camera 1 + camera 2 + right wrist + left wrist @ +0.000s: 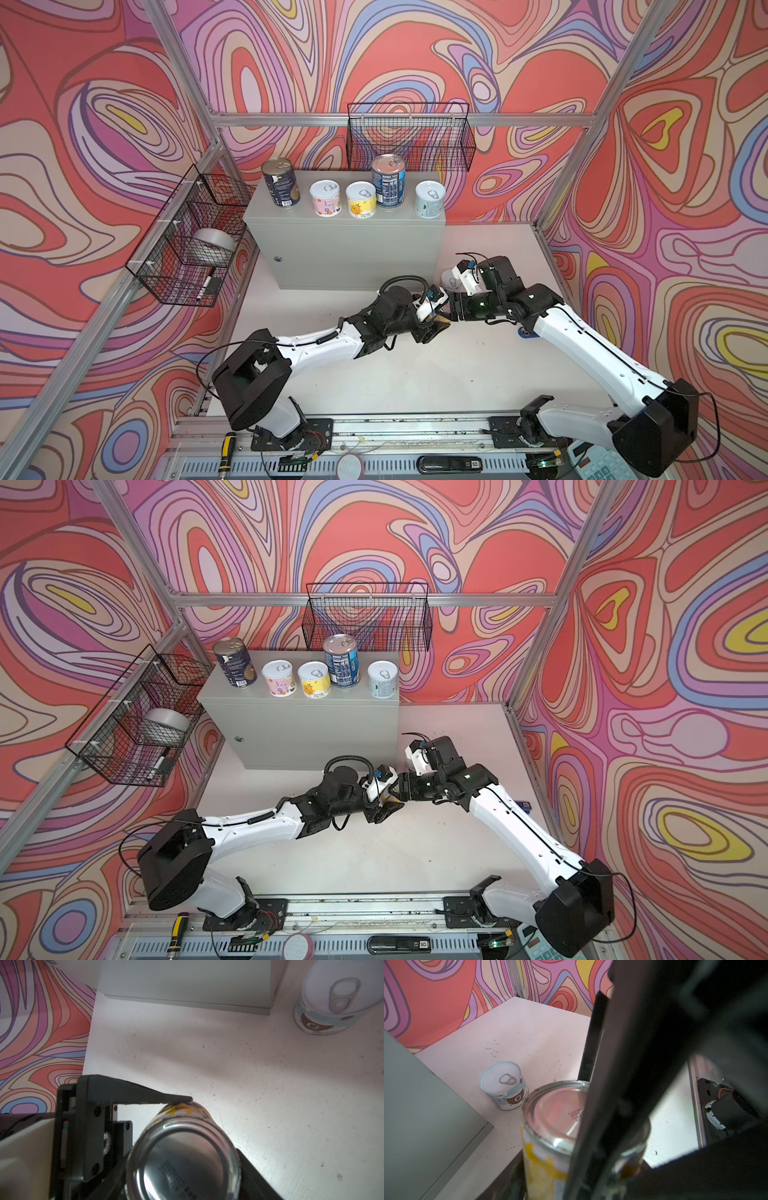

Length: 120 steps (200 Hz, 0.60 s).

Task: Place and organize the canned foods onto the counter
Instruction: 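Close the left gripper on the can held by the right gripper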

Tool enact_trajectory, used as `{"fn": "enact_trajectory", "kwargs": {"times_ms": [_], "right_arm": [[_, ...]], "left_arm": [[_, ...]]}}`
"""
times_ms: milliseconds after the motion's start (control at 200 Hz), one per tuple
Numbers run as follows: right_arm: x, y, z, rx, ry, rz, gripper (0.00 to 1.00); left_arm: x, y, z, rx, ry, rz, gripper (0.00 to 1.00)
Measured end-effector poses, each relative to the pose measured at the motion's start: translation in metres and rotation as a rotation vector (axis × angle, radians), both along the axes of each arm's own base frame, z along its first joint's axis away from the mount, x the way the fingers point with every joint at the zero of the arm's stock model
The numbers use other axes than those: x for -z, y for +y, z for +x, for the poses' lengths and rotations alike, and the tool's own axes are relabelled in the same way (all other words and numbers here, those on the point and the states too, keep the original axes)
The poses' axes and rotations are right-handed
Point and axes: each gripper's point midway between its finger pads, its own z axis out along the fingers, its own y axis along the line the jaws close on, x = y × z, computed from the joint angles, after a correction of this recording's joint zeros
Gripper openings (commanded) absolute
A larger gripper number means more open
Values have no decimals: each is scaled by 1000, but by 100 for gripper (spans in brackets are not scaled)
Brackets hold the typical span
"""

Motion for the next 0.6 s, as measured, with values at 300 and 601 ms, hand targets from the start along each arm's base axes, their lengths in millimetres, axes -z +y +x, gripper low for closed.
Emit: {"fn": "enact_trajectory", "kwargs": {"times_ms": [300,601], "right_arm": [[0,0,0,0,0,-1,36],[0,1,0,-9,-3,-2,43]], "left_arm": [[0,0,1,-4,-5,2,53],[0,3,1,-11,-23,8,51]]}}
